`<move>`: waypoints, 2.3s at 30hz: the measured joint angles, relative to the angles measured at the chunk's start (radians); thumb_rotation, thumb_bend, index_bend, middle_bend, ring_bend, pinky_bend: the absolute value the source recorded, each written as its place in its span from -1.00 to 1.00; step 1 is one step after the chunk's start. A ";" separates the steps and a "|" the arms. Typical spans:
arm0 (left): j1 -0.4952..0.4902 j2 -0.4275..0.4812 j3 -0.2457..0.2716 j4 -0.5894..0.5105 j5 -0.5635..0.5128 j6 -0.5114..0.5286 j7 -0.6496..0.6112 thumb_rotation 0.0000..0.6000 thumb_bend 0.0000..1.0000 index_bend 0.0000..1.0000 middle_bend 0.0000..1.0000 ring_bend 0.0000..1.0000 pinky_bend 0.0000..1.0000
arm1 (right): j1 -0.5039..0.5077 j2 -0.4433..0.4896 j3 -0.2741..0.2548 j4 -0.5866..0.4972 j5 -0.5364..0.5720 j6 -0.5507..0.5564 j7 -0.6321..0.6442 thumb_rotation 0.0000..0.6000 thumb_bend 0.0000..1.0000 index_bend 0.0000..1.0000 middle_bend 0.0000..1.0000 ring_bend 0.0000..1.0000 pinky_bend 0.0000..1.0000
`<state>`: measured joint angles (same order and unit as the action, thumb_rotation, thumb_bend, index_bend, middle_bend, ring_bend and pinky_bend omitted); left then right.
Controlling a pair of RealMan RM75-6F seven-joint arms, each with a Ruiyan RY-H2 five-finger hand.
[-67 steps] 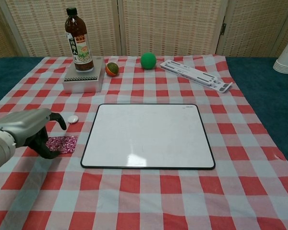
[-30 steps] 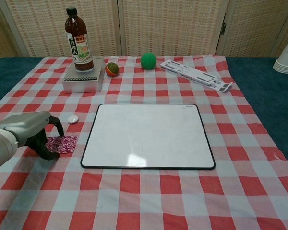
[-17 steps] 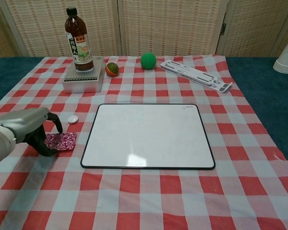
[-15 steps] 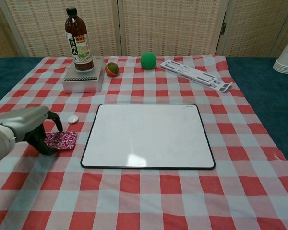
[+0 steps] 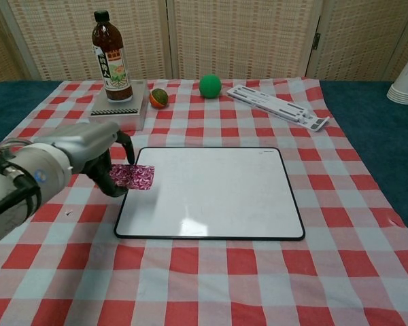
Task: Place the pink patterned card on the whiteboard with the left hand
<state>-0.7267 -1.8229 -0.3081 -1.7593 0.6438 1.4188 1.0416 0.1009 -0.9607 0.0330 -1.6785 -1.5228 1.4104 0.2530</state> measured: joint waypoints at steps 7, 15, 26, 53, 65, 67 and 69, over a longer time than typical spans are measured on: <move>-0.125 -0.102 -0.062 0.037 -0.040 0.003 0.102 1.00 -0.42 -0.24 1.00 1.00 0.91 | -0.006 0.006 0.001 0.004 -0.002 0.011 0.019 1.00 -1.00 -0.90 -0.81 -1.00 -0.76; -0.243 -0.224 -0.109 0.222 -0.109 -0.056 0.148 1.00 -0.42 -0.24 1.00 1.00 0.91 | -0.015 0.013 0.003 0.013 -0.003 0.027 0.050 1.00 -1.00 -0.90 -0.81 -1.00 -0.76; -0.315 -0.273 -0.140 0.412 -0.154 -0.139 0.137 1.00 -0.42 -0.24 1.00 1.00 0.92 | -0.011 0.014 0.008 0.026 0.014 0.009 0.068 1.00 -1.00 -0.90 -0.81 -1.00 -0.75; -0.194 -0.138 -0.089 0.259 -0.048 -0.032 -0.033 1.00 -0.49 -0.49 1.00 1.00 0.90 | -0.002 0.006 0.009 0.015 0.021 -0.013 0.034 1.00 -1.00 -0.89 -0.81 -1.00 -0.76; -0.035 0.020 0.014 0.301 -0.008 -0.074 -0.184 1.00 -0.37 -0.23 1.00 1.00 0.92 | 0.000 -0.003 0.002 -0.001 0.011 -0.018 -0.016 1.00 -1.00 -0.89 -0.81 -1.00 -0.76; -0.033 0.017 0.017 0.338 0.006 -0.091 -0.206 1.00 -0.37 -0.17 1.00 1.00 0.93 | 0.003 -0.005 0.002 -0.001 0.016 -0.024 -0.022 1.00 -1.00 -0.89 -0.81 -1.00 -0.76; -0.033 0.008 0.018 0.378 0.022 -0.107 -0.234 1.00 -0.37 -0.10 1.00 1.00 0.95 | 0.005 -0.006 0.004 0.000 0.024 -0.033 -0.024 1.00 -1.00 -0.90 -0.81 -1.00 -0.76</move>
<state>-0.7597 -1.8147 -0.2897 -1.3816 0.6658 1.3113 0.8077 0.1064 -0.9670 0.0366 -1.6786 -1.4991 1.3778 0.2287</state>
